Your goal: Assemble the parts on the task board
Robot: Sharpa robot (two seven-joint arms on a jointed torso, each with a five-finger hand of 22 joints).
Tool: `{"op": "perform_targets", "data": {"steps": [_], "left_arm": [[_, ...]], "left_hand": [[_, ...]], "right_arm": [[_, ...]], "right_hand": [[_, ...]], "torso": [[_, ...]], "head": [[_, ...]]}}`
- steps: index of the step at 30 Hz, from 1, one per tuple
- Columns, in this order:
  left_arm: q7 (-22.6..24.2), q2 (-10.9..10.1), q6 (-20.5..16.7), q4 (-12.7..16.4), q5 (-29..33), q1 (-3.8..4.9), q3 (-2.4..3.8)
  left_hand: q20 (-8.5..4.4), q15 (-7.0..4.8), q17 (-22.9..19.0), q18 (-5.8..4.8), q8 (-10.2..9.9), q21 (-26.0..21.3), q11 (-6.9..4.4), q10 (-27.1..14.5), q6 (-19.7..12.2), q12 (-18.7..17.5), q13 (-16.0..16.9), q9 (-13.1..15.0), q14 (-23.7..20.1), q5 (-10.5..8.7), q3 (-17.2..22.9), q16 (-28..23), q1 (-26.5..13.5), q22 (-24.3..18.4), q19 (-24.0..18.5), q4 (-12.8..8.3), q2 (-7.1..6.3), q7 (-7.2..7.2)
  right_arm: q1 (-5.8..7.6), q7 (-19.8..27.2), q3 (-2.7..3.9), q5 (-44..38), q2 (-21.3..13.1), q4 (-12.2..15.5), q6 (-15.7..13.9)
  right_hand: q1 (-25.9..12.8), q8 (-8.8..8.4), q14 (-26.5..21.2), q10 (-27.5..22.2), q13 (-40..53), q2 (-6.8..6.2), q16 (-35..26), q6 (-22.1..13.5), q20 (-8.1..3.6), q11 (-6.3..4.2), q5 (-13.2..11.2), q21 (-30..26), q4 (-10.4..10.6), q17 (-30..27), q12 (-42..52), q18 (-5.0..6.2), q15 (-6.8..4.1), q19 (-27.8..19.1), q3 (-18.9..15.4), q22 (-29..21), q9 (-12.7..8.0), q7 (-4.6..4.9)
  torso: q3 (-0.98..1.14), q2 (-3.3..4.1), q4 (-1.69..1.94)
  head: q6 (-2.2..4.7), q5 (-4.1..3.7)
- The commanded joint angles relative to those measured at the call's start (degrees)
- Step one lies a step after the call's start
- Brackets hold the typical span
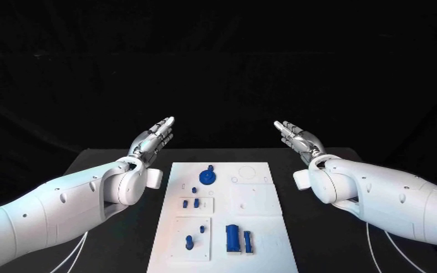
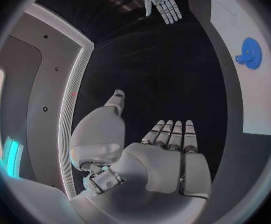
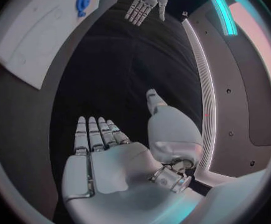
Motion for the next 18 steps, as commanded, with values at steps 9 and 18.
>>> {"op": "perform_targets", "data": {"steps": [9,18], "left_arm": [[1.4,-1.2,-21.6,13.8,0.0,-1.85,1.69],[1.8,-1.7,-28.6,19.2,0.0,-2.59,2.36]], "left_hand": [[-2.63,-1.64,-1.5,-2.13,-1.4,-1.4,-1.70,-7.6,-7.2,-1.8,-0.6,-2.2,-6.7,-1.32,-3.1,-2.9,-38.8,-1.2,-7.2,-2.2,1.32,-1.91],[-2.63,-1.64,-1.5,-2.13,-1.4,-1.4,-1.70,-7.6,-7.2,-1.8,-0.6,-2.2,-6.7,-1.32,-3.1,-2.9,-38.8,-1.2,-7.2,-2.2,1.32,-1.91]], "right_arm": [[-3.67,8.9,4.52,7.9,-1.9,15.1,-14.7],[-4.45,10.3,5.50,9.3,-2.4,18.2,-17.1]], "right_hand": [[-30.9,-2.70,-7.5,-8.4,-1.7,1.28,-3.0,-7.0,-2.26,-1.65,-1.1,-0.7,-0.7,-3.7,-1.5,-1.96,-1.38,-7.9,-5.0,-5.0,-3.1,-1.80],[-30.9,-2.70,-7.5,-8.4,-1.7,1.28,-3.0,-7.0,-2.26,-1.65,-1.1,-0.7,-0.7,-3.7,-1.5,-1.96,-1.38,-7.9,-5.0,-5.0,-3.1,-1.80]], "torso": [[0.21,-0.43,1.05],[0.21,-0.43,1.05]], "head": [[0.50,-0.28],[0.50,-0.28]]}}
